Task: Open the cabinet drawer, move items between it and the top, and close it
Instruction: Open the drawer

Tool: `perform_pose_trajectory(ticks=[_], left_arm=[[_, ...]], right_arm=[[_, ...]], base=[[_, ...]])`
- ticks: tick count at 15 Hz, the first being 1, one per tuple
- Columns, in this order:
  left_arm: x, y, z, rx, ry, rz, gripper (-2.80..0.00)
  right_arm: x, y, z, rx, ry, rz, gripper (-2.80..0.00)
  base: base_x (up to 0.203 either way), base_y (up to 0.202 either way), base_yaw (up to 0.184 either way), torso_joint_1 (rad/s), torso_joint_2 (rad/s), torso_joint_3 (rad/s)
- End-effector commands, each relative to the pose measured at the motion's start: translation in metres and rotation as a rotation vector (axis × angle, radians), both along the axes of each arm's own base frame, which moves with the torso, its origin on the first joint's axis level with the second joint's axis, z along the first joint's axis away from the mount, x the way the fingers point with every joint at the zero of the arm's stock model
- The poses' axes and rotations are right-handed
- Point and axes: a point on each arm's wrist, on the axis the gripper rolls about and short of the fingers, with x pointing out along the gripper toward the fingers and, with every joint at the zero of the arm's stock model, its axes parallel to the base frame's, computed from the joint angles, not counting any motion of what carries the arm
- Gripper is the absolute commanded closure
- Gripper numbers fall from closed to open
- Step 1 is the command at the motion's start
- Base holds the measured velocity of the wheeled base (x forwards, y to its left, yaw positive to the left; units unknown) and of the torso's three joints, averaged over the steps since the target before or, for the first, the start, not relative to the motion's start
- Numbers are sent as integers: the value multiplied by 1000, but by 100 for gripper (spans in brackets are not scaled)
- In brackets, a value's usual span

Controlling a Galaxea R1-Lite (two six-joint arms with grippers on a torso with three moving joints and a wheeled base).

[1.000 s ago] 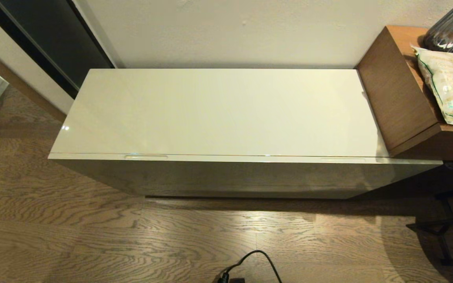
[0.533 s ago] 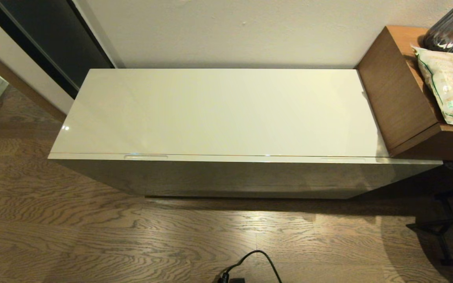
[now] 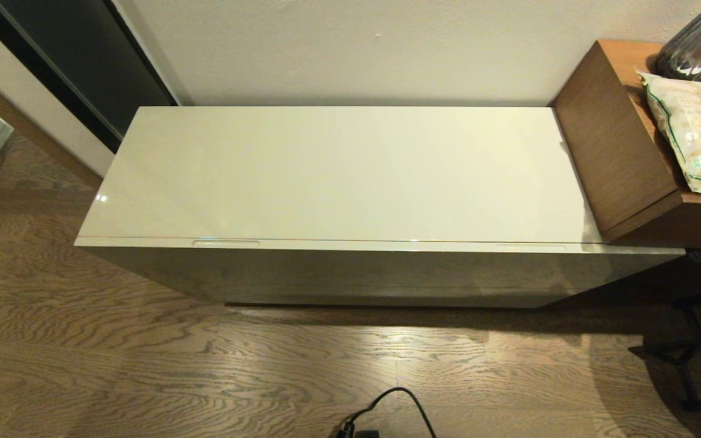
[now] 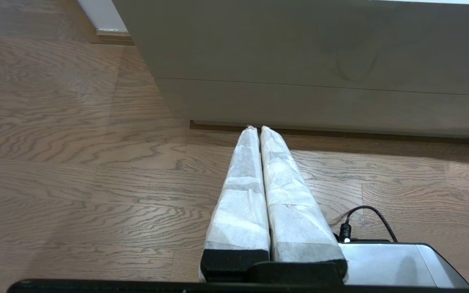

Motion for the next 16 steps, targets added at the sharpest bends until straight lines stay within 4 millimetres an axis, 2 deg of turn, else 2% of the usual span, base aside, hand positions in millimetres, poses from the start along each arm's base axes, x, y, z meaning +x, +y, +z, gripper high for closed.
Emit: perform_pose_trajectory(ticks=[1,16], left_arm=[[0,0,0,0,2,1,0],[0,0,0,0,1,1,0]], right_arm=[[0,0,0,3,-3,1,0],[0,0,1,16,-15,-3,0]], base=[[0,0,0,0,0,0],[0,0,0,0,0,0]])
